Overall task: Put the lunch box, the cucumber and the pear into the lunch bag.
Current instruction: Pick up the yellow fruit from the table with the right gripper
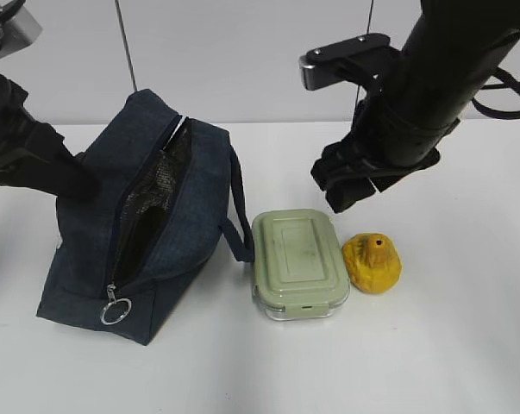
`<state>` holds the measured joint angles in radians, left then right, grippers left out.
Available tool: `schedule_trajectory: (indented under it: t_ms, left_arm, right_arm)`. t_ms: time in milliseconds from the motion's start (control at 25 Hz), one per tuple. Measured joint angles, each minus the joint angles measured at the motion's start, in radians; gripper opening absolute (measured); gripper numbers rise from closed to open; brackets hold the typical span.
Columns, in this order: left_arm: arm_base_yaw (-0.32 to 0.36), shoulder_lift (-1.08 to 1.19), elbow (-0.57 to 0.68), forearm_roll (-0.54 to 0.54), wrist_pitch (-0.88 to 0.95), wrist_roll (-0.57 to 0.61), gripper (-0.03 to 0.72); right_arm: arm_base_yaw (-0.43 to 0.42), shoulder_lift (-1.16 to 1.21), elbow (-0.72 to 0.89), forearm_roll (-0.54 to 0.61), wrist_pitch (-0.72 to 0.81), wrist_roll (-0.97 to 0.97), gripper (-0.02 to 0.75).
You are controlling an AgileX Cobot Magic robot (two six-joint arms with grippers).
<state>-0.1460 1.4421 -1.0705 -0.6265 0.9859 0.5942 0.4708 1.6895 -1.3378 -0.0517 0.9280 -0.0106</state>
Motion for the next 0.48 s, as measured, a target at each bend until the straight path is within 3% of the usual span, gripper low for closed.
schedule_trajectory:
  t_ms: [200,480]
  left_arm:
    - [0.000,0.000,0.000,0.003,-0.002,0.000,0.013]
    - [0.000,0.000,0.000,0.007,-0.002,0.000,0.013]
  right_arm:
    - [0.000,0.075,0.000,-0.060,0.075,0.058,0.504]
    - [0.000,0.156,0.000,-0.095,0.067,0.071,0.499]
